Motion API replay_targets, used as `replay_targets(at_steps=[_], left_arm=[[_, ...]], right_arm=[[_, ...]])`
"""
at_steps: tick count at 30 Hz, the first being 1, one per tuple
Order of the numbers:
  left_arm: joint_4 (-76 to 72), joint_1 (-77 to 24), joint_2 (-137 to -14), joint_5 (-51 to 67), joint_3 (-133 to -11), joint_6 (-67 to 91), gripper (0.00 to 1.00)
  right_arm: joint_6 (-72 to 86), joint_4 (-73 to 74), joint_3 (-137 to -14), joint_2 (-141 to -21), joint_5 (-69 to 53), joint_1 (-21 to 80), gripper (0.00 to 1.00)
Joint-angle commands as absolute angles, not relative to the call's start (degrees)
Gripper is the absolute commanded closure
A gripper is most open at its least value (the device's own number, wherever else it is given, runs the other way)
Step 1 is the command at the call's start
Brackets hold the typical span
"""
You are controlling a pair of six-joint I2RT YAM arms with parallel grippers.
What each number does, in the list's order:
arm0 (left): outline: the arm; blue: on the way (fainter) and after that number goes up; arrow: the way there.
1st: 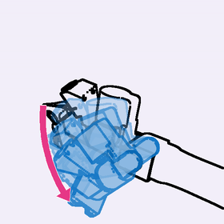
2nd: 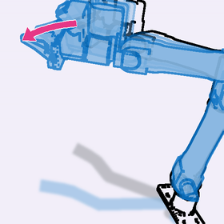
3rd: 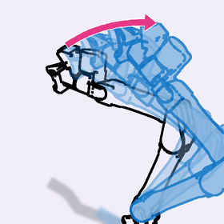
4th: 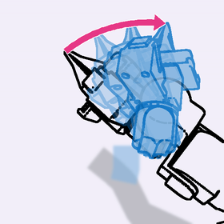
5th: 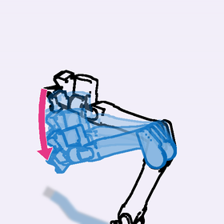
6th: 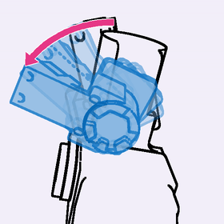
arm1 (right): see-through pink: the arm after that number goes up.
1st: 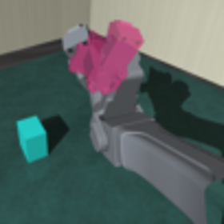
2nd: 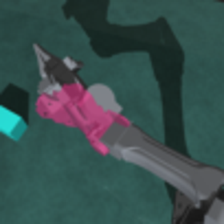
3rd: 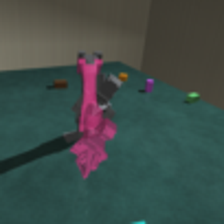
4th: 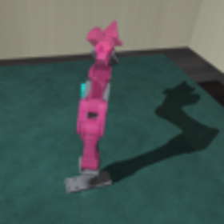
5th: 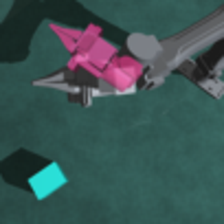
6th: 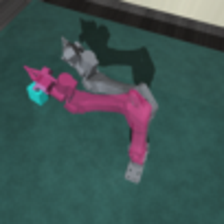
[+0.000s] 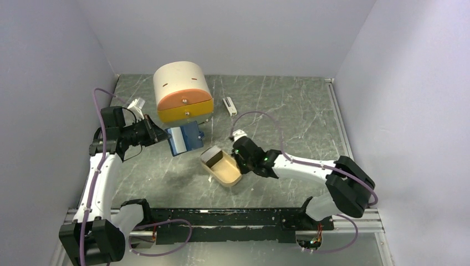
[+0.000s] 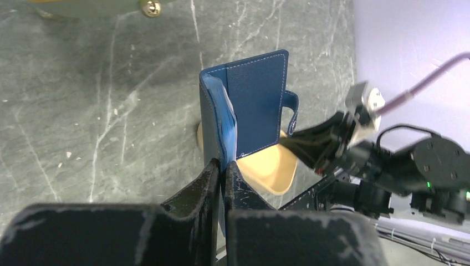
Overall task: Put the credit cards into the card holder
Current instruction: Pick up the storage box at the center of the board, then place the storage box at the center of the board.
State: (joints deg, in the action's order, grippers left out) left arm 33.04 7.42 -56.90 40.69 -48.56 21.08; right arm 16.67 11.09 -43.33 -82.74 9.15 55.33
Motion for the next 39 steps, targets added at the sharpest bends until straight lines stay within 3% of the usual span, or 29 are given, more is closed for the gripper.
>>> replay_targets(at_steps=[1,8,21,34,39], left_arm=[[33.3,7.7,-54.6,47.2,-46.8,20.5,0.91],[31.9,4.3,-55.1,48.2,-41.7,24.0,0.91],[17.6,-15.2,-61.2,38.9,-35.2,36.4,0.91],[11.6,-20.5,-68.4,34.7,-31.5,39.0,0.91],[10.2,-21.5,-70.0,33.4,-30.5,39.1,0.83]], right_arm=[[22.7,13.7,-40.8,-78.9,12.7,49.0,1.0],[28.7,18.9,-39.8,-78.0,18.8,42.2,1.0],[33.8,21.7,-36.4,-77.0,23.0,32.4,1.0],[35.2,32.4,-43.6,-70.9,21.0,32.3,0.49],[35.2,29.5,-45.6,-64.8,11.7,33.0,0.32]])
